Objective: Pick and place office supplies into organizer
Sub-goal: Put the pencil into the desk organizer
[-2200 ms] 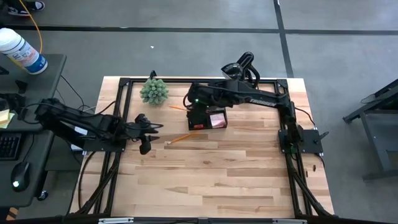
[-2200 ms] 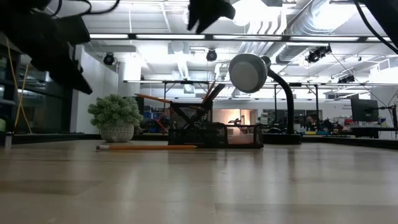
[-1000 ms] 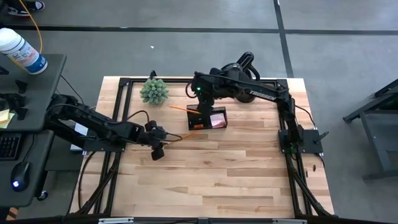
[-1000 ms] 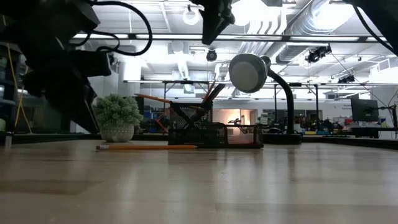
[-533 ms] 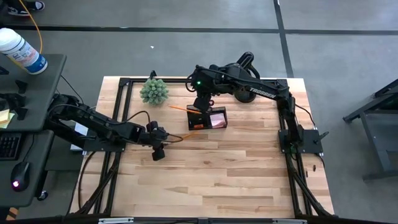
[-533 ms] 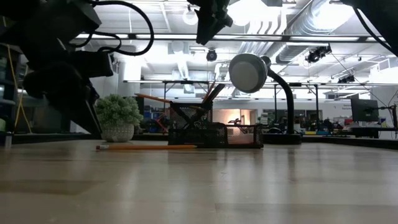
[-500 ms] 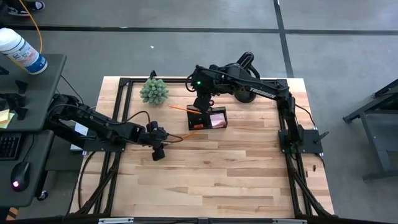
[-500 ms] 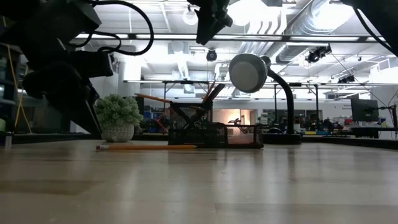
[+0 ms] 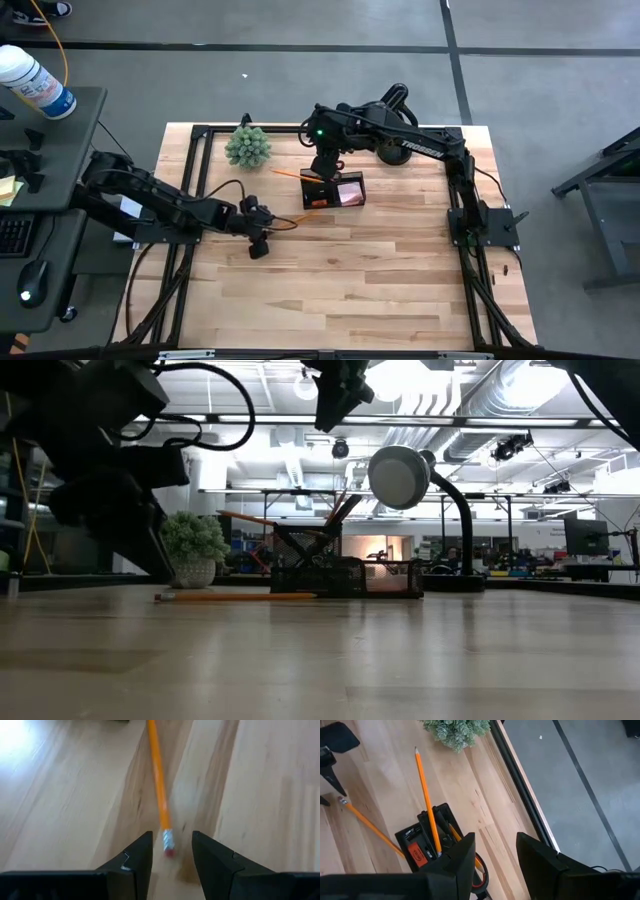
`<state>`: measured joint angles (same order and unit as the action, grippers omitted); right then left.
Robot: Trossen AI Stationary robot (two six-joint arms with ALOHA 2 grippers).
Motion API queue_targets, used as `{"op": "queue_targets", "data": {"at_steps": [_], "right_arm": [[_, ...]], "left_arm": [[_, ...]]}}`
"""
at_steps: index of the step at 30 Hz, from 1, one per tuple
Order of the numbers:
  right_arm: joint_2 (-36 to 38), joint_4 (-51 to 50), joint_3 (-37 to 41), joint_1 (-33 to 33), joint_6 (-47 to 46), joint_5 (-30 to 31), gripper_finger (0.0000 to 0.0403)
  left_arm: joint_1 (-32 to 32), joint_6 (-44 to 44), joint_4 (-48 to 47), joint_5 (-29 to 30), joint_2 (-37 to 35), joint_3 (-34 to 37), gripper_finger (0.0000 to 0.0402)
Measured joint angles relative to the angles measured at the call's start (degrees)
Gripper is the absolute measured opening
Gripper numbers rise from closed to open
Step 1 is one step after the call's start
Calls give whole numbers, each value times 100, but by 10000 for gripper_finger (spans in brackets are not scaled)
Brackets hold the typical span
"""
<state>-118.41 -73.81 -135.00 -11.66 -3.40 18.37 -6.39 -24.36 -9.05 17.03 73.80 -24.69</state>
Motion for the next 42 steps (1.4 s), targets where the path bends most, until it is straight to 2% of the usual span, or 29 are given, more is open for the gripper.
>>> {"op": "queue_targets", "data": {"at_steps": [18,22,29,34,42], "right_arm": [[0,-1,0,0,-20,-13,138],[0,-1,0,0,-20,-13,138],[0,-1,0,0,-20,-13,138],[0,-1,0,0,-20,-10,138],[0,-98,0,0,47,84,138]], "left_arm": [[0,-6,279,-75,586,-7,125],[-4,-4,283,-90,586,-7,99],[0,-4,266,-116,584,-7,11],[2,-1,263,-222,583,-7,10],[-1,211,281,-784,441,3,2]]}}
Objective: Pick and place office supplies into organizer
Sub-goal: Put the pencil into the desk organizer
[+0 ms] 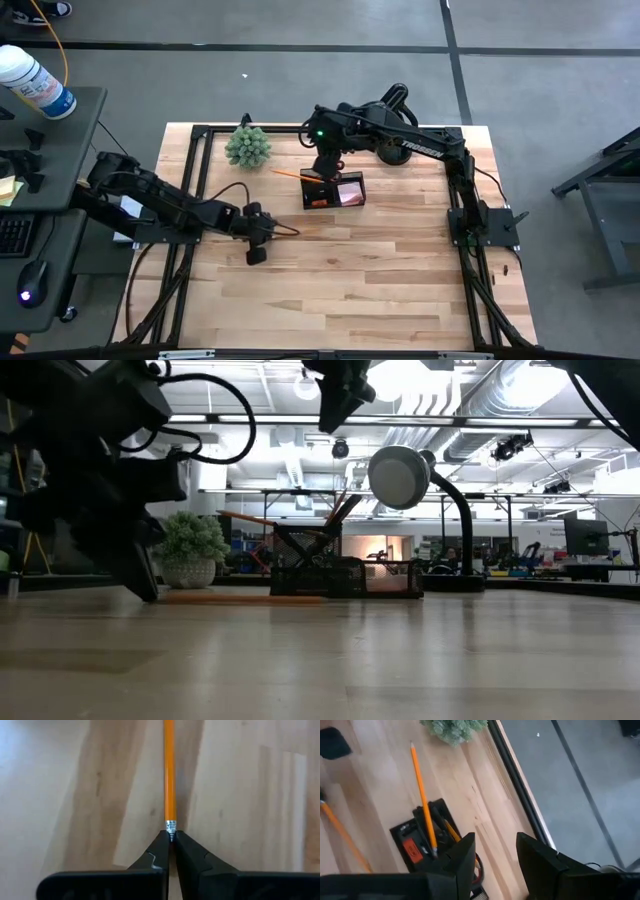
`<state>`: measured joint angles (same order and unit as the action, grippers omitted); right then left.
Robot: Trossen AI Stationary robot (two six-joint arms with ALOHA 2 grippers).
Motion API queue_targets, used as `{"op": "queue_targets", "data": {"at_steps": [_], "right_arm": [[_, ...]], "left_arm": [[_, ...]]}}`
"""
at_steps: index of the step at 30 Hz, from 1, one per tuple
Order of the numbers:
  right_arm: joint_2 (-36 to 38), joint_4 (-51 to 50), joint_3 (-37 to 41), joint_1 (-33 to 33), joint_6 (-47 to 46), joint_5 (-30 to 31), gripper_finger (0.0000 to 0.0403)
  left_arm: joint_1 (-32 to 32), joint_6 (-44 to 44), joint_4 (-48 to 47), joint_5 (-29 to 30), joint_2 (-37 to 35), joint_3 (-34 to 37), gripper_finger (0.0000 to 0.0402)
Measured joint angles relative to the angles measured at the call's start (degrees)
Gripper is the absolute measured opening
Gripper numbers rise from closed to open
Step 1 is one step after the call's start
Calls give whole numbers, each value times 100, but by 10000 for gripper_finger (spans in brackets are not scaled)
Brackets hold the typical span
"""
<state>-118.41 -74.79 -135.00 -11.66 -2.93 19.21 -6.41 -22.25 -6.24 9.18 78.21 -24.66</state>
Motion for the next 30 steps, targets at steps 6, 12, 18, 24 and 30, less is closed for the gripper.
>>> {"op": "queue_targets", "data": {"at_steps": [6,12,18,24,30], "right_arm": [[44,-650,7,-27,43,429,138],[255,-1304,7,-71,-145,717,138],[780,-1424,126,-147,-553,911,137],[2095,-870,1755,-179,-1308,1043,137],[3961,1753,4782,156,-2058,171,137]], "left_arm": [[-3,110,-13,-3,-360,6,1],[-3,161,-15,119,-641,4,0],[-1,243,-40,221,-830,-1,0],[-3,262,-22,360,-1117,-1,0],[1,584,284,607,-1691,-1,0]]}}
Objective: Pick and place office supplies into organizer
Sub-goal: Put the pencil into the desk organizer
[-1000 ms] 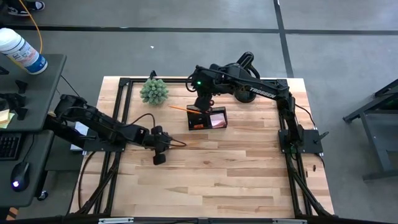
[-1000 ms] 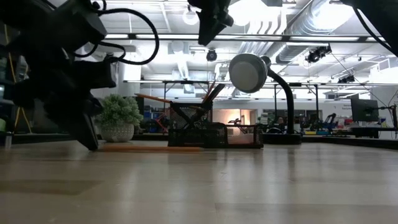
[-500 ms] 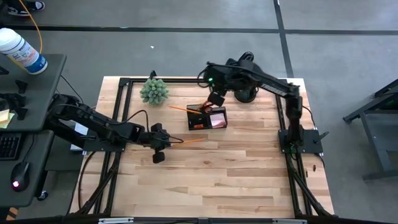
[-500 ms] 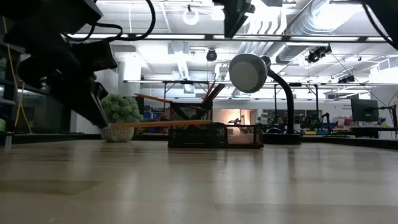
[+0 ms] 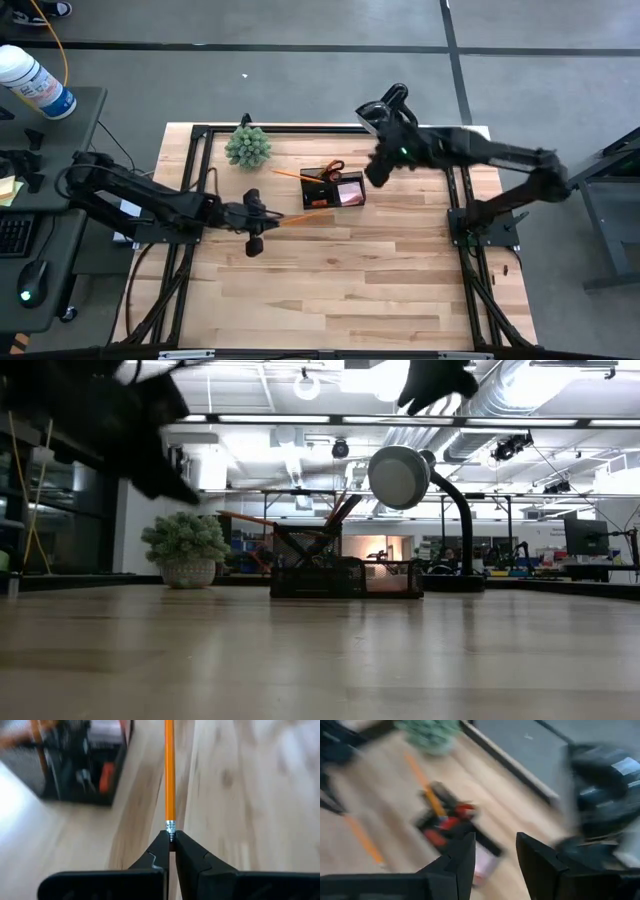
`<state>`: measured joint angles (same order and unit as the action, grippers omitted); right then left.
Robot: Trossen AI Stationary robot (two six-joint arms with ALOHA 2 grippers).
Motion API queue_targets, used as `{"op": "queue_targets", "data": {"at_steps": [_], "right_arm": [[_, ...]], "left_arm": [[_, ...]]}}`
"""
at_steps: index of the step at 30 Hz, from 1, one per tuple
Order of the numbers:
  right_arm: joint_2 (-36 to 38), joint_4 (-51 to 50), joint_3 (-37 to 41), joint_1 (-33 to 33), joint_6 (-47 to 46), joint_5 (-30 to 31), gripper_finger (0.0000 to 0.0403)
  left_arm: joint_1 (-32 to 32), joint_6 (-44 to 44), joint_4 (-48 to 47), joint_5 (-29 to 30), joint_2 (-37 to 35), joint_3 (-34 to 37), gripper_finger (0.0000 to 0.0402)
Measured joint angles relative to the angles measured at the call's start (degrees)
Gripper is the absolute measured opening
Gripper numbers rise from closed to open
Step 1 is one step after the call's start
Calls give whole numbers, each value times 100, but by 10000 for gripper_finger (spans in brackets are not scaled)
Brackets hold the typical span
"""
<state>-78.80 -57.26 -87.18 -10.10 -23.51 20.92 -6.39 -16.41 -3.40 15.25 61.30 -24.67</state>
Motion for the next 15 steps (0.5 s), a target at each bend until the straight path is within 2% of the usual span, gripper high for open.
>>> {"op": "queue_targets", "data": {"at_steps": [4,8,15], "right_arm": [[872,2004,1704,353,-614,-279,137],[1334,4203,2960,727,-861,-348,137],[1363,7252,4203,1013,-1213,-521,138]], "left_arm": [[-2,38,343,261,-419,-2,0],[0,38,824,603,-772,-2,0],[0,215,1568,1024,-1071,-2,0]]}}
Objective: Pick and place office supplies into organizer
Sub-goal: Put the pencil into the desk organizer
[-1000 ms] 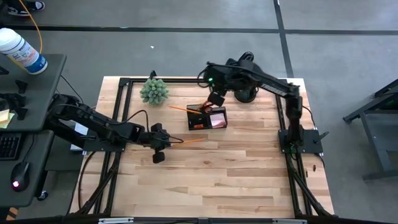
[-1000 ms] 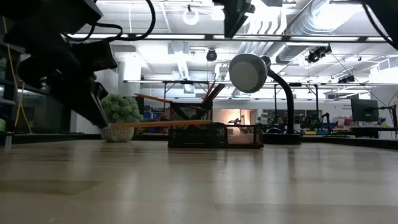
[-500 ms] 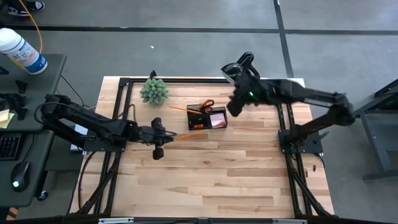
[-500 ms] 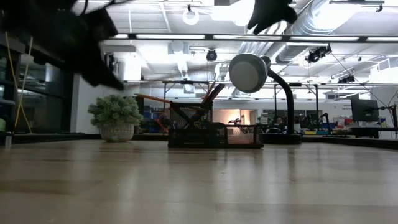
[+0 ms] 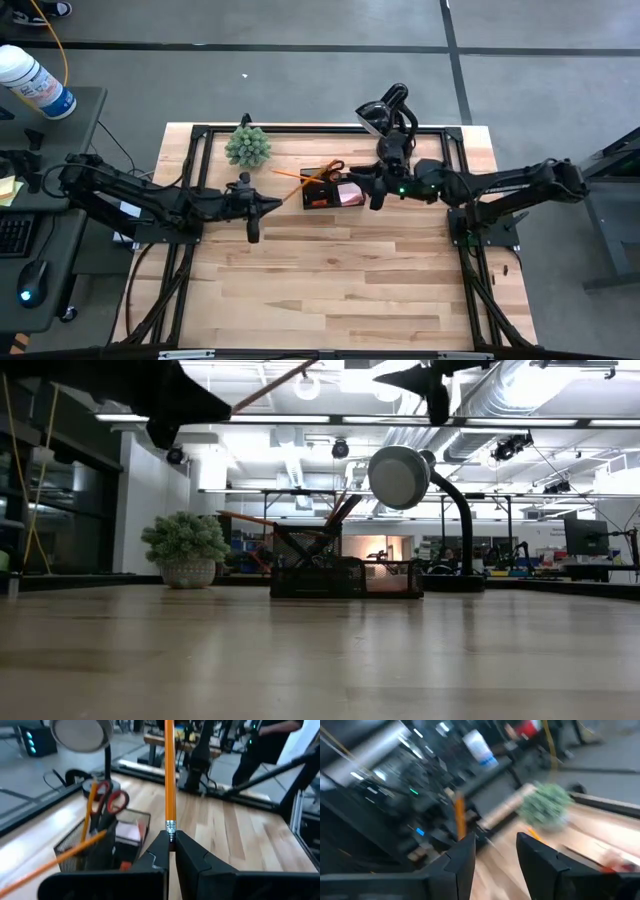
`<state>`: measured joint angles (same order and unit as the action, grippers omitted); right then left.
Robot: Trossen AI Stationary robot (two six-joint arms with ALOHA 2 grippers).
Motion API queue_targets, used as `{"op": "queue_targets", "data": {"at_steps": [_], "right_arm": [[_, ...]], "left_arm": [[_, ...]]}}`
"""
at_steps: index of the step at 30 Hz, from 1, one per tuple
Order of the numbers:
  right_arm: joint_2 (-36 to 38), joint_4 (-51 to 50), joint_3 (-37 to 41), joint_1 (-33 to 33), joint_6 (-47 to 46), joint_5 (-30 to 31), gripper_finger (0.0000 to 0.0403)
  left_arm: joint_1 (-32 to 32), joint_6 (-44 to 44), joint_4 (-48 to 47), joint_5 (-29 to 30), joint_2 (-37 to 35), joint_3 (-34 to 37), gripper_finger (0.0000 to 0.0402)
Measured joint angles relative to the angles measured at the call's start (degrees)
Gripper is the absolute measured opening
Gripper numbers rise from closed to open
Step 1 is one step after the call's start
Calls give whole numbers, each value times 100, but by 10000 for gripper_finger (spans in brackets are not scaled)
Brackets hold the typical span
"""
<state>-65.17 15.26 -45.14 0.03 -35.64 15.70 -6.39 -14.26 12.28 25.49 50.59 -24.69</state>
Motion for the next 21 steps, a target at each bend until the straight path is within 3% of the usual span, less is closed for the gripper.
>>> {"op": "queue_targets", "data": {"at_steps": [4,7,15,21], "right_arm": [[-208,1519,276,6,94,-93,138],[-369,1931,216,-4,135,-205,138],[-1043,1858,-617,-2,590,-682,138],[-1318,969,-1374,-4,974,-544,138]], "left_arm": [[2,54,340,177,-15,-2,0],[3,102,505,261,-13,0,0],[2,230,781,345,-13,0,0],[2,249,898,372,-13,0,0]]}}
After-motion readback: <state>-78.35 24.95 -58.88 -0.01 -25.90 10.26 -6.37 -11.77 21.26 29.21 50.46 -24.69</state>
